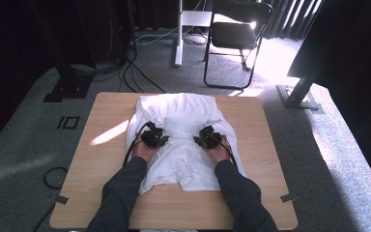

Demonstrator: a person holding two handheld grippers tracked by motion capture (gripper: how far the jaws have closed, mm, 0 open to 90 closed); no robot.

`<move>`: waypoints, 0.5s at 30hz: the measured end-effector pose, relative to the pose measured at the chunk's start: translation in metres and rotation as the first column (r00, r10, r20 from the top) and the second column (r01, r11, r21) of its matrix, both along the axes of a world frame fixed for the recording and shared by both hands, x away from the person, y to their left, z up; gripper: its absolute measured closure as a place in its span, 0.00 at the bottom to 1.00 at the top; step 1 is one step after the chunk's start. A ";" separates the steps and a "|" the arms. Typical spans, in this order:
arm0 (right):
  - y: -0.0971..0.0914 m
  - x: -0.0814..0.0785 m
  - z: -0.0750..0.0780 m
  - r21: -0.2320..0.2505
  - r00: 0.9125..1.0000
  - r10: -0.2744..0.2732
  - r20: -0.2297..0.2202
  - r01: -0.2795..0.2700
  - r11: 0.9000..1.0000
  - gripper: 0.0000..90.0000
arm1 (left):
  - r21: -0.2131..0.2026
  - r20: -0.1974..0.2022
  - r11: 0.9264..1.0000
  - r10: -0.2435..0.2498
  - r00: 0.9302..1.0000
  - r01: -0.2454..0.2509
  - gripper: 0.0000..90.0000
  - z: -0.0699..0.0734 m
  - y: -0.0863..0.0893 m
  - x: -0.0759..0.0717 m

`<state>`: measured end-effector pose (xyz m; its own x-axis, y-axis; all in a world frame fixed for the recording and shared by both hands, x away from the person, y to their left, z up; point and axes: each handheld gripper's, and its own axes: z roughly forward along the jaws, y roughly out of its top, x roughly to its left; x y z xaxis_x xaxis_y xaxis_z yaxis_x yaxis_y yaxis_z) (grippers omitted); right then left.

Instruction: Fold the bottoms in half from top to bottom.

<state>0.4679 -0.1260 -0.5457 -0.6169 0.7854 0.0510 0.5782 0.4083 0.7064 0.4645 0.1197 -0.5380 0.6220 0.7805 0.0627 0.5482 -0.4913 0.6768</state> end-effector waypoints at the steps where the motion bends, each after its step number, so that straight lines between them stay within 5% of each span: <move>1: 0.000 0.001 0.000 -0.001 1.000 -0.001 0.000 0.001 1.000 0.91 | 0.001 -0.001 1.000 0.003 1.000 -0.003 0.86 0.000 -0.001 0.001; 7: -0.004 0.001 0.005 0.020 1.000 0.004 -0.011 -0.004 1.000 0.93 | 0.017 0.006 1.000 -0.014 1.000 0.014 0.88 0.010 0.000 -0.003; 11: -0.011 -0.012 0.028 0.047 0.997 0.022 0.068 -0.025 0.999 0.93 | -0.062 0.067 0.998 -0.022 0.997 0.026 0.90 0.039 0.005 -0.019; 15: -0.022 -0.035 0.064 0.081 0.982 0.045 0.181 -0.060 0.995 0.93 | -0.115 0.157 0.991 -0.056 0.986 0.075 0.91 0.076 0.005 -0.042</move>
